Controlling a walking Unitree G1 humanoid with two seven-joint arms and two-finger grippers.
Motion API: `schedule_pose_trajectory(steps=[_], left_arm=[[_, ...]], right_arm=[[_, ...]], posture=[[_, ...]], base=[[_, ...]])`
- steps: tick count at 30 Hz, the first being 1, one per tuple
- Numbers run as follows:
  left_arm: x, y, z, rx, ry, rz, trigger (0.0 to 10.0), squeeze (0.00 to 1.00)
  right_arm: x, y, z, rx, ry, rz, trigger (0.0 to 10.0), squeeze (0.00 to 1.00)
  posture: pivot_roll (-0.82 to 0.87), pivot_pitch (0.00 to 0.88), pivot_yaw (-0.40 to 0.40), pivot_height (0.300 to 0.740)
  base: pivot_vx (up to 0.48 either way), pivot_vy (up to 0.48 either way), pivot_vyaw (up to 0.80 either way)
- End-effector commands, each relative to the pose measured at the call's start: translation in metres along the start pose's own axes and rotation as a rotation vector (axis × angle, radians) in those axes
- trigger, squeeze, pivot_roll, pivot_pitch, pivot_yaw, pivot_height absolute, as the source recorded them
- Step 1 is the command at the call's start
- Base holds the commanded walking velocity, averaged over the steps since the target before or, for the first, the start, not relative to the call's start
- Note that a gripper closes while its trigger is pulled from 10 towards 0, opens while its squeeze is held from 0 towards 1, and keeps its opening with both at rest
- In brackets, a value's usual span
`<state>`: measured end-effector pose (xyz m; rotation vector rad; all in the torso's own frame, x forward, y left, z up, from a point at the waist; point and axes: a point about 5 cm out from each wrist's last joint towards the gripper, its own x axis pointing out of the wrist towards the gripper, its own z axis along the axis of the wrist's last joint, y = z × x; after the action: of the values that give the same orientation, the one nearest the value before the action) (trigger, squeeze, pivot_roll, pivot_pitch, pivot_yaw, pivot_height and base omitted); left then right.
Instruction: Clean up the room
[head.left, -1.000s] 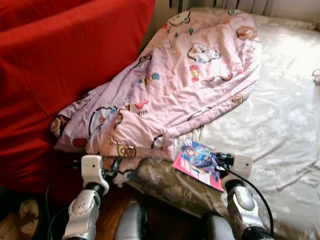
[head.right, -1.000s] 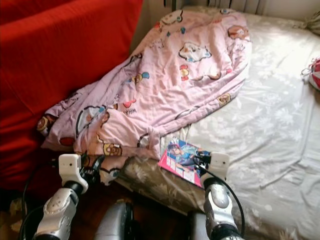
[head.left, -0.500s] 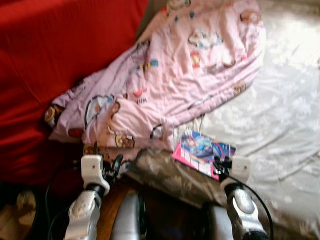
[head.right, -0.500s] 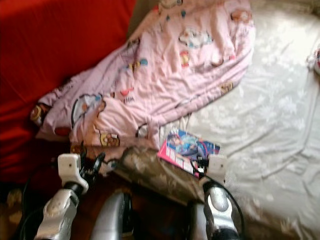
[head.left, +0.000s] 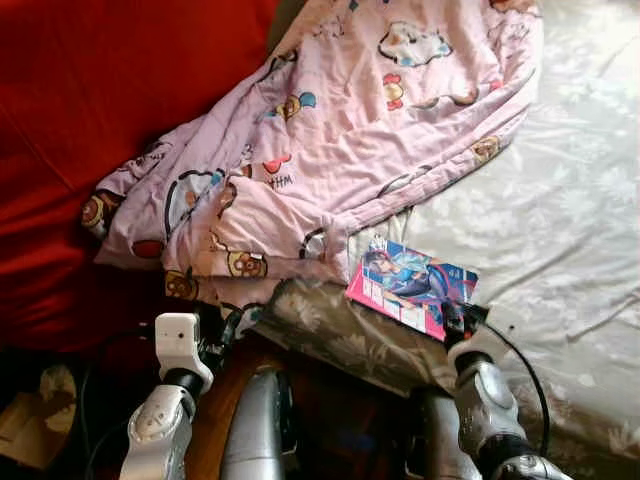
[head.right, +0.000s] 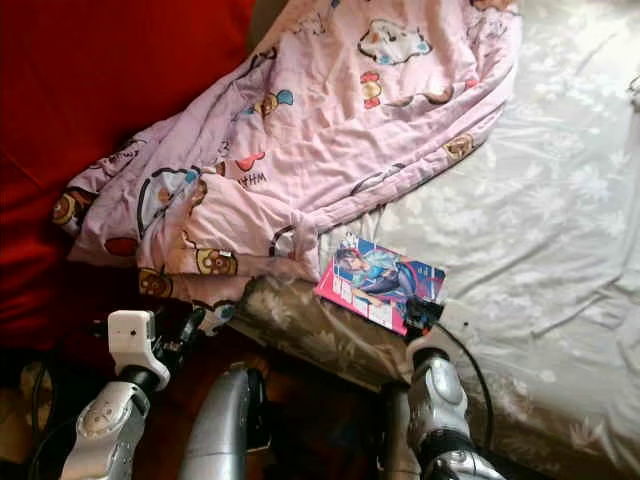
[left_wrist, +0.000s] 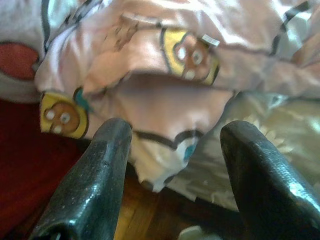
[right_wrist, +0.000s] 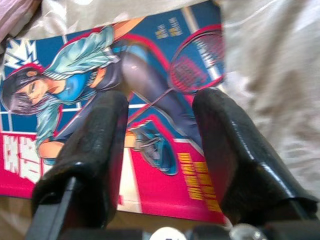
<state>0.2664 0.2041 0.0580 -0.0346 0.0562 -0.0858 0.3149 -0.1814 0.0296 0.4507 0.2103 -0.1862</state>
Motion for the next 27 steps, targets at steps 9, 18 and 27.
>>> schedule_pose_trajectory(steps=[9,18,27], left_arm=[[-0.010,0.004,-0.006,0.024,0.059,-0.002,10.0,0.00],[-0.008,0.004,-0.005,0.028,0.064,-0.004,10.0,0.00],[-0.009,0.002,-0.005,0.071,0.073,-0.028,10.0,0.00]], right_arm=[[-0.004,-0.003,-0.006,0.038,-0.007,-0.024,10.0,1.00],[-0.006,-0.011,0.005,0.034,-0.096,-0.024,10.0,0.00],[-0.011,-0.016,-0.003,0.025,-0.078,-0.050,10.0,0.00]], posture=[[0.18,0.350,0.133,0.599],[0.17,0.347,0.134,0.599],[0.18,0.343,0.139,0.599]], base=[[0.000,0.000,0.00],[0.000,0.000,0.00],[0.000,0.000,0.00]])
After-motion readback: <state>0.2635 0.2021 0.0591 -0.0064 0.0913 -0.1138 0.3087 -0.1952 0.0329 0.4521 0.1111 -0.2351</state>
